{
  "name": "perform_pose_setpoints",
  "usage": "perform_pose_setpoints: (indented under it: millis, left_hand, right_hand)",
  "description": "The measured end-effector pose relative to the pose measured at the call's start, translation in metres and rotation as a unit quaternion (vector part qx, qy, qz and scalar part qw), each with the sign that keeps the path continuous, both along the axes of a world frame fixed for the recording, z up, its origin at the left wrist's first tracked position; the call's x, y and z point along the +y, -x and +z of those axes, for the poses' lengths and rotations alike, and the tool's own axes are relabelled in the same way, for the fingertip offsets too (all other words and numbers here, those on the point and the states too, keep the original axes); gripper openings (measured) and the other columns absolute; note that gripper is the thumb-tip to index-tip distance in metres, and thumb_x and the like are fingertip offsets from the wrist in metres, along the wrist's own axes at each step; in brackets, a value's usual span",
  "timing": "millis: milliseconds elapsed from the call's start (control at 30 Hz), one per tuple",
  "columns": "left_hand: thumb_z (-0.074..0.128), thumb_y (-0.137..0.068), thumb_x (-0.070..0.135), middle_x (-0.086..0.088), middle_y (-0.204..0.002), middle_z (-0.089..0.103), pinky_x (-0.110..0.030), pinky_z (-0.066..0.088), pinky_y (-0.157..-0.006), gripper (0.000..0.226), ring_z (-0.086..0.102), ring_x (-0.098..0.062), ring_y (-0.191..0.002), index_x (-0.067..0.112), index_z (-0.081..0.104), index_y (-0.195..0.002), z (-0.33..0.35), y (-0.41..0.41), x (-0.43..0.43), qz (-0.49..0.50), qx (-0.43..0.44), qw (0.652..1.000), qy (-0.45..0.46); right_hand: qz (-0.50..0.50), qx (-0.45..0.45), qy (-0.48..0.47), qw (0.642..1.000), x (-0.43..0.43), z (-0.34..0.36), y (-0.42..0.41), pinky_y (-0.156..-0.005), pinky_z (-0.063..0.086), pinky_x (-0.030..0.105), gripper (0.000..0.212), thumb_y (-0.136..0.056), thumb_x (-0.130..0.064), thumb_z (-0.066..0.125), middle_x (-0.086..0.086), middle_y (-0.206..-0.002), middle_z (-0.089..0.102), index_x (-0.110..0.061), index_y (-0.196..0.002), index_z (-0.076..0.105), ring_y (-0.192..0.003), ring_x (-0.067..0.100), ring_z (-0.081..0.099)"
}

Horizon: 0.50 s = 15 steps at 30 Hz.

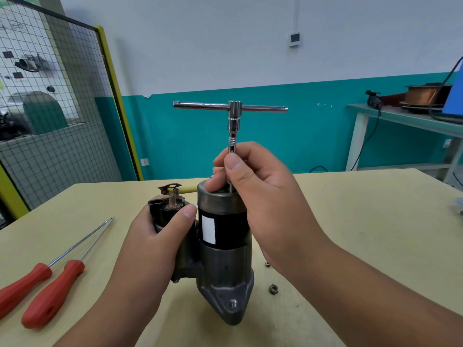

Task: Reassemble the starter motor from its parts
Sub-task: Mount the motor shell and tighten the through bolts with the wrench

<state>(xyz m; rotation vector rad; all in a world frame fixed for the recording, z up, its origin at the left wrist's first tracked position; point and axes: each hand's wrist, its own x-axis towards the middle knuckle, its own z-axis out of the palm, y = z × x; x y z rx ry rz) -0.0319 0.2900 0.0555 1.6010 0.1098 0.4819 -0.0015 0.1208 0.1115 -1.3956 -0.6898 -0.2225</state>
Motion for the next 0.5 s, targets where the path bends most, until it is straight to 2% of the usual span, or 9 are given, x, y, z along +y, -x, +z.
perform_pose_setpoints:
  millis: [167, 333, 500]
  left_hand:
    - [0.074, -0.063, 0.073, 0.0, -0.101, 0.081, -0.067, 0.064, -0.07, 0.053, 0.078, -0.035, -0.098, 0.042, 0.075, -0.106, 0.0008, 0.0006, -0.0006, -0.004, -0.006, 1.0, 0.004]
    - [0.073, -0.062, 0.075, 0.002, -0.1, 0.081, -0.067, 0.065, -0.067, 0.052, 0.08, -0.033, -0.094, 0.044, 0.074, -0.103, 0.0005, 0.0004, -0.0005, 0.001, -0.006, 1.0, 0.002]
    - [0.072, -0.06, 0.075, 0.001, -0.095, 0.081, -0.076, 0.059, -0.063, 0.052, 0.081, -0.032, -0.082, 0.046, 0.074, -0.103, 0.0022, 0.0013, -0.0022, 0.012, -0.008, 1.0, -0.001]
  right_hand:
    - [0.004, 0.0, -0.007, 1.0, 0.0006, 0.0007, 0.0009, -0.078, 0.053, 0.011, 0.018, -0.103, -0.041, 0.052, -0.008, -0.085, 0.076, -0.033, -0.097, 0.066, -0.088, 0.006, 0.071]
    - [0.014, 0.02, -0.008, 1.0, -0.0004, 0.0002, 0.0007, -0.077, 0.052, 0.01, 0.025, -0.101, -0.046, 0.045, -0.007, -0.088, 0.076, -0.036, -0.096, 0.067, -0.09, 0.008, 0.071]
    - [0.007, 0.016, 0.003, 1.0, -0.0004, 0.0001, 0.0002, -0.076, 0.055, 0.013, 0.024, -0.101, -0.046, 0.045, -0.008, -0.088, 0.076, -0.036, -0.098, 0.067, -0.091, 0.009, 0.071]
